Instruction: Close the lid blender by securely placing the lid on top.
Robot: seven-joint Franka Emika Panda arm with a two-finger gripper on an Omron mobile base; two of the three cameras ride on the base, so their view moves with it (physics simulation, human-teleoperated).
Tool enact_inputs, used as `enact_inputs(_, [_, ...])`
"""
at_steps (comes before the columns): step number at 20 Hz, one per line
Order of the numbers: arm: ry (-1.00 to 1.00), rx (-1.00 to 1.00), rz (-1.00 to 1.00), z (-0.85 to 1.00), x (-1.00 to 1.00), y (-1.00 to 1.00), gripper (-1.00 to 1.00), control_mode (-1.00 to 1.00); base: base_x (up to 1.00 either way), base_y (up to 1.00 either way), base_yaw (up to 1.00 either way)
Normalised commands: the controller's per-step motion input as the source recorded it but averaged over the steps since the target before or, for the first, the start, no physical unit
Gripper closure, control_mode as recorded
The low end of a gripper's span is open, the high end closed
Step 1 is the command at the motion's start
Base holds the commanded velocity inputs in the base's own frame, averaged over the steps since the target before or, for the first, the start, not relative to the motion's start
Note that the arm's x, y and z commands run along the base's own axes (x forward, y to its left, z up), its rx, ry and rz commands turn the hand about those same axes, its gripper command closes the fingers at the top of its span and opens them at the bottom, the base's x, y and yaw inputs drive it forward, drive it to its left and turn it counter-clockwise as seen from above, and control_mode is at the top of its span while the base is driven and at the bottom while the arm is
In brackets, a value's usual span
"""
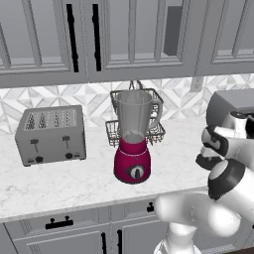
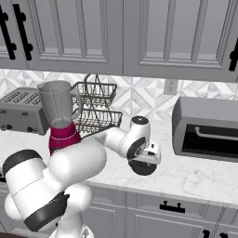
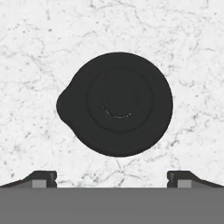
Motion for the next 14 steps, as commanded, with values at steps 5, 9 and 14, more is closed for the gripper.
enact_inputs(5, [0.0, 0.01, 0.0, -0.18, 0.23, -0.06, -1.0, -1.0, 0.0, 0.0, 0.0])
enact_inputs(9, [0.0, 0.0, 0.0, -0.2, 0.2, -0.04, -1.0, -1.0, 0.0, 0.0, 0.0])
enact_inputs(14, [0.0, 0.0, 0.0, -0.21, 0.2, -0.04, -1.0, -1.0, 0.0, 0.0, 0.0])
